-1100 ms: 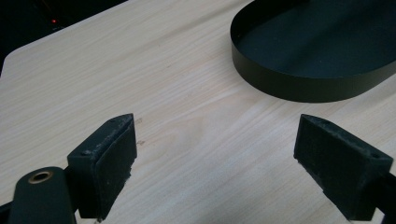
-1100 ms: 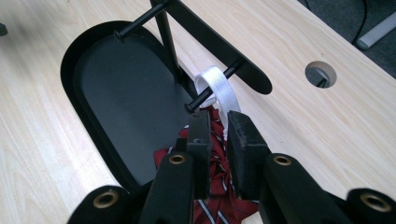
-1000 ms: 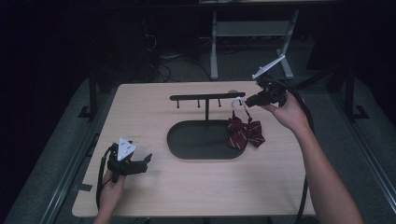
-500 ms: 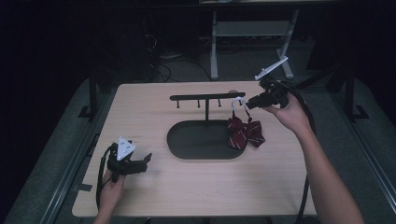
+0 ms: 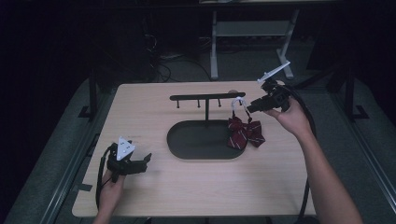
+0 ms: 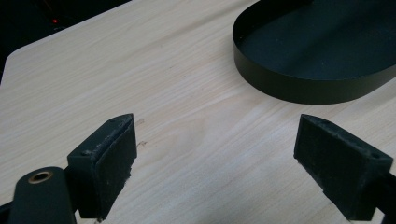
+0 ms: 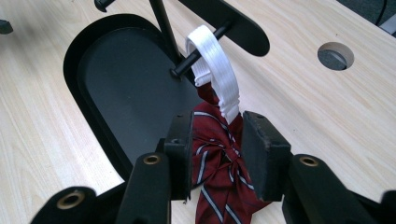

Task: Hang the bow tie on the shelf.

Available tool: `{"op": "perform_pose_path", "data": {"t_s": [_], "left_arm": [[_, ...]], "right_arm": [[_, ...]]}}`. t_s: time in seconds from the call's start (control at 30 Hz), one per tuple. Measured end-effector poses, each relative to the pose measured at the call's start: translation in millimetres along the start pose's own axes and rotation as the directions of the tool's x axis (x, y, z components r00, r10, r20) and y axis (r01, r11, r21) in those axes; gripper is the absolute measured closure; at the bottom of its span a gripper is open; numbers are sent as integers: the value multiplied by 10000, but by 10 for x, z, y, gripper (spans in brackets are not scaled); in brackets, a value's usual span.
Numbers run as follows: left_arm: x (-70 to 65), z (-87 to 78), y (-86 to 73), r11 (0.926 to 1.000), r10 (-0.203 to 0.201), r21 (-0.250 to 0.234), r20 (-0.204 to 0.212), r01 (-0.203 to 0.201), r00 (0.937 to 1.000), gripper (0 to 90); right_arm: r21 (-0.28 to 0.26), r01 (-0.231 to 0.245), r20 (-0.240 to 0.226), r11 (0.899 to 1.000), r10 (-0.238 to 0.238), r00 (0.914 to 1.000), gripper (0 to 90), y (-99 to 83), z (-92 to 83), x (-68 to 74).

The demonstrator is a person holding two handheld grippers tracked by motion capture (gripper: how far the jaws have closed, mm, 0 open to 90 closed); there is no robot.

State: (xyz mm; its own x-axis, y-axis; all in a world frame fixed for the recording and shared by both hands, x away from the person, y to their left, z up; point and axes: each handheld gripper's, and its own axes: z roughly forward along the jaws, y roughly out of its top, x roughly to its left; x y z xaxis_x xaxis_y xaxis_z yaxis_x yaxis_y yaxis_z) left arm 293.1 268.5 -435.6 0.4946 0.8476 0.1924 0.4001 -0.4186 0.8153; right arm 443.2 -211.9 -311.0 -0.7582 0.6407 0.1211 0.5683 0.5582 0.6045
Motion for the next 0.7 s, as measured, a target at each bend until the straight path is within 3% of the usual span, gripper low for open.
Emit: {"op": "perform_pose_path", "data": {"t_s": [0.7], "left_arm": [[10,-24,-11,10000,32,6,-10,-32,10000,131]], "right_arm": [[12,-262,-69,9997,262,9996,548,-155,12,-36]]}}
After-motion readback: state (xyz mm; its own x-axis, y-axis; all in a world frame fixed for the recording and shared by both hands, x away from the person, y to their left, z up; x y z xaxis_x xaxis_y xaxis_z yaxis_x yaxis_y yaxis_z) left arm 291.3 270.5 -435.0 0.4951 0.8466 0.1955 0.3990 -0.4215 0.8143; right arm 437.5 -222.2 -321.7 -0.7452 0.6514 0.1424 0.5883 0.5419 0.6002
